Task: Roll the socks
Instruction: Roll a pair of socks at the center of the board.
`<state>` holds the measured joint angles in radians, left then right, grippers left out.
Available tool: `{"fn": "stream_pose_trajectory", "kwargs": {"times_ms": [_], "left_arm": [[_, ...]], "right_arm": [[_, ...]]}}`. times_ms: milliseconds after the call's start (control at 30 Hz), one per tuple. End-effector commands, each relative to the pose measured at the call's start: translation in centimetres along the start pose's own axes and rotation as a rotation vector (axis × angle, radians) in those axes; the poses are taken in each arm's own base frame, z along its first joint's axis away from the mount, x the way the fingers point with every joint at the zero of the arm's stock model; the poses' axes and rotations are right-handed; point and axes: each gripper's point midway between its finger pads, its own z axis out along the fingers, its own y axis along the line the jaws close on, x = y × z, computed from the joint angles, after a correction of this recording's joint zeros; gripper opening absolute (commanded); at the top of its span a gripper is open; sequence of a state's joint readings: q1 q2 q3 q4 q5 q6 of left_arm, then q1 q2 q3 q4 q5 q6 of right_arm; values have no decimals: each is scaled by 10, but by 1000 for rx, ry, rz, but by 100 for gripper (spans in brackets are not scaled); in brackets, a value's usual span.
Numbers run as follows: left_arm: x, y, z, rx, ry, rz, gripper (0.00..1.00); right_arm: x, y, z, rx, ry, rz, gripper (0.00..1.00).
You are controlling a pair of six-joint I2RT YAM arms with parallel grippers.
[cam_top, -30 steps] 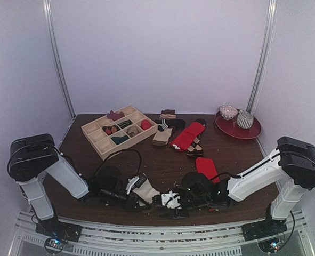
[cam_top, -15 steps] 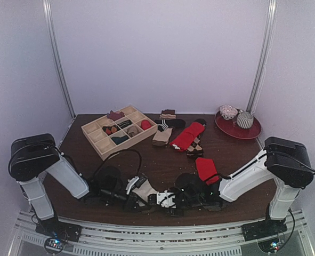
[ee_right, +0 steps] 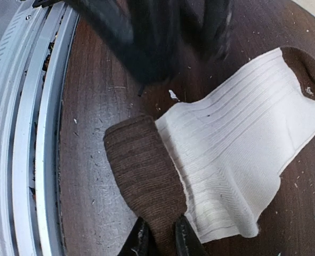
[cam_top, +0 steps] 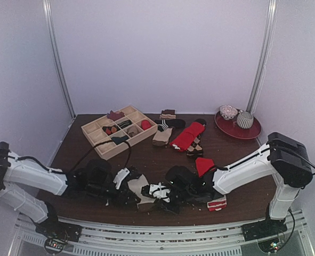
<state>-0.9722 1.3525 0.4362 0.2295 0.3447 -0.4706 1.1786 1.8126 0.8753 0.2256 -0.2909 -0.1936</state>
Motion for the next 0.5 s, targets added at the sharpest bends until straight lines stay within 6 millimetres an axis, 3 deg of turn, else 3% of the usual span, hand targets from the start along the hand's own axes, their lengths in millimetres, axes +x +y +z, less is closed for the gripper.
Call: {"fn": "stream_pose_trajectory", "kwargs": {"times_ms": [0,167,333,467], "left_arm": [[-13,23,-30,-196,-77,59,36],[-21,29,-56,-248,-216,42,37],[-23,6,-65,-139,-308,102,39],[-13,-9,-60,-85,-308,148,42]], "right_arm": [[72,34,-9,-150,342,243,15],[90,51,-17,-250,574,341,15],[94,51,-13,-279,753,389,15],[100,49,-6,-295,833,424,15]]}}
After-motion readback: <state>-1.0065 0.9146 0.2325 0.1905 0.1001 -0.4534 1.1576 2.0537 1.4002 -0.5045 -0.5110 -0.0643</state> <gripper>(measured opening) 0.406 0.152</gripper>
